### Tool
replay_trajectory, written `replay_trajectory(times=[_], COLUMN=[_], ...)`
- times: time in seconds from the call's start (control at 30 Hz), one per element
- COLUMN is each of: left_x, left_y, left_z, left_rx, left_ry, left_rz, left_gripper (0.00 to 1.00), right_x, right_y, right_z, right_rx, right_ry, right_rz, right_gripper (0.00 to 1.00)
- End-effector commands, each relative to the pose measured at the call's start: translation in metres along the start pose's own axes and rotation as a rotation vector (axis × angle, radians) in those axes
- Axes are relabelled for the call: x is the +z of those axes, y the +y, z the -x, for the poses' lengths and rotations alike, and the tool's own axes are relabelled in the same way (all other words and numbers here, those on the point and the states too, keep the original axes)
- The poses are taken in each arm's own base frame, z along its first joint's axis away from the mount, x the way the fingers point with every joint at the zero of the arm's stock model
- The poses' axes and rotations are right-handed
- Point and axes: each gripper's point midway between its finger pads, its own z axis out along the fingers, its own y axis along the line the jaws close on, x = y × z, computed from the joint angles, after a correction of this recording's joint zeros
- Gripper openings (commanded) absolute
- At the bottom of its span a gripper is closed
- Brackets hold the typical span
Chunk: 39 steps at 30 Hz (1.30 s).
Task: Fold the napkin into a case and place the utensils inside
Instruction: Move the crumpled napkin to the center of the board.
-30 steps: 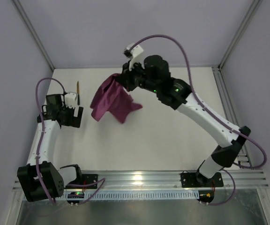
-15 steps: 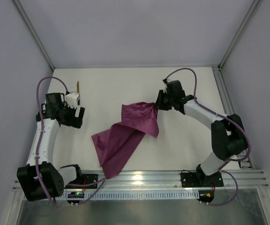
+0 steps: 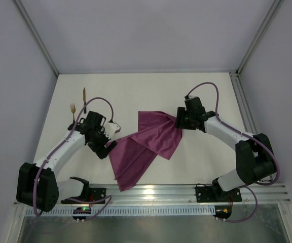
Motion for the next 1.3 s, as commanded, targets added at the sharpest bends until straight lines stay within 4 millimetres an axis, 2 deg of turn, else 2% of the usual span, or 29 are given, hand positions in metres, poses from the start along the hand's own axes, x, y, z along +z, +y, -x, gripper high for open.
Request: replay_trajectory(times=[0.0, 0.13, 0.17, 0.33, 0.4, 0.43, 0.5, 0.6, 0.63, 0.67, 0.73, 0.8, 0.83, 0.9, 0.97, 1.0, 1.03, 1.07, 1.1, 1.13, 1.17, 1.2, 1.27], left_x=[0.016, 0.028, 0.030, 0.049, 0.060, 0.065, 0.076, 0.090, 0.091, 0.092, 0.091, 0.089, 0.086, 0.078, 0.071, 0.058, 0.056, 0.049, 0.033, 0.028, 0.023, 0.014, 0.016], left_y=[-0.008, -0.024, -0.030, -0.019, -0.007, -0.001, 0.012, 0.030, 0.035, 0.045, 0.067, 0.086, 0.096, 0.100, 0.091, 0.080, 0.056, 0.041, 0.018, -0.001, -0.014, -0.026, -0.044], left_z=[-0.017, -0.016, -0.013, 0.003, 0.002, 0.009, 0.008, 0.024, 0.030, 0.042, 0.050, 0.065, 0.064, 0.072, 0.073, 0.070, 0.076, 0.074, 0.061, 0.057, 0.050, 0.037, 0.015], left_rx=[0.068, 0.137, 0.183, 0.252, 0.248, 0.245, 0.249, 0.232, 0.210, 0.184, 0.124, 0.081, 0.055, 0.048, 0.063, 0.077, 0.092, 0.112, 0.146, 0.171, 0.201, 0.236, 0.267], left_ry=[0.102, 0.145, 0.149, 0.123, 0.159, 0.144, 0.185, 0.174, 0.165, 0.149, 0.134, 0.099, 0.096, 0.055, 0.029, 0.011, -0.046, -0.064, -0.068, -0.089, -0.083, -0.063, -0.009], left_rz=[0.013, -0.002, 0.005, 0.128, 0.192, 0.223, 0.287, 0.348, 0.361, 0.386, 0.426, 0.458, 0.471, 0.464, 0.406, 0.361, 0.234, 0.167, 0.075, -0.014, -0.056, -0.088, -0.139], left_gripper=[0.91, 0.91, 0.91, 0.92, 0.87, 0.80, 0.70, 0.64, 0.64, 0.64, 0.63, 0.64, 0.64, 0.68, 0.71, 0.76, 0.78, 0.81, 0.82, 0.82, 0.83, 0.82, 0.82], right_x=[-0.014, -0.021, -0.023, -0.023, -0.018, -0.015, -0.006, 0.008, 0.012, 0.015, 0.021, 0.022, 0.022, 0.017, 0.007, 0.004, -0.004, -0.007, -0.011, -0.016, -0.023, -0.028, -0.040], right_y=[-0.012, -0.015, -0.012, -0.005, 0.000, 0.001, 0.006, 0.014, 0.017, 0.018, 0.024, 0.033, 0.036, 0.043, 0.047, 0.047, 0.045, 0.041, 0.037, 0.029, 0.024, 0.024, 0.025], right_z=[-0.028, -0.066, -0.069, -0.098, -0.102, -0.107, -0.112, -0.109, -0.105, -0.103, -0.093, -0.079, -0.076, -0.066, -0.062, -0.062, -0.063, -0.064, -0.068, -0.075, -0.072, -0.075, -0.078], right_rx=[-0.012, -0.025, -0.028, -0.039, -0.020, -0.016, -0.004, 0.009, 0.011, 0.007, -0.001, -0.018, -0.023, -0.045, -0.060, -0.076, -0.087, -0.099, -0.123, -0.142, -0.154, -0.178, -0.230], right_ry=[0.020, 0.073, 0.069, 0.106, 0.107, 0.118, 0.124, 0.116, 0.104, 0.104, 0.090, 0.071, 0.067, 0.053, 0.042, 0.042, 0.048, 0.047, 0.052, 0.076, 0.056, 0.056, 0.052], right_rz=[-0.064, -0.090, -0.089, -0.081, -0.065, -0.056, -0.039, -0.021, -0.015, -0.018, -0.015, 0.003, 0.008, 0.029, 0.050, 0.053, 0.050, 0.035, 0.020, -0.012, -0.040, -0.052, -0.060], right_gripper=[0.57, 0.58, 0.58, 0.58, 0.58, 0.58, 0.58, 0.44, 0.32, 0.27, 0.12, 0.07, 0.05, 0.04, 0.04, 0.06, 0.11, 0.21, 0.26, 0.30, 0.36, 0.37, 0.43])
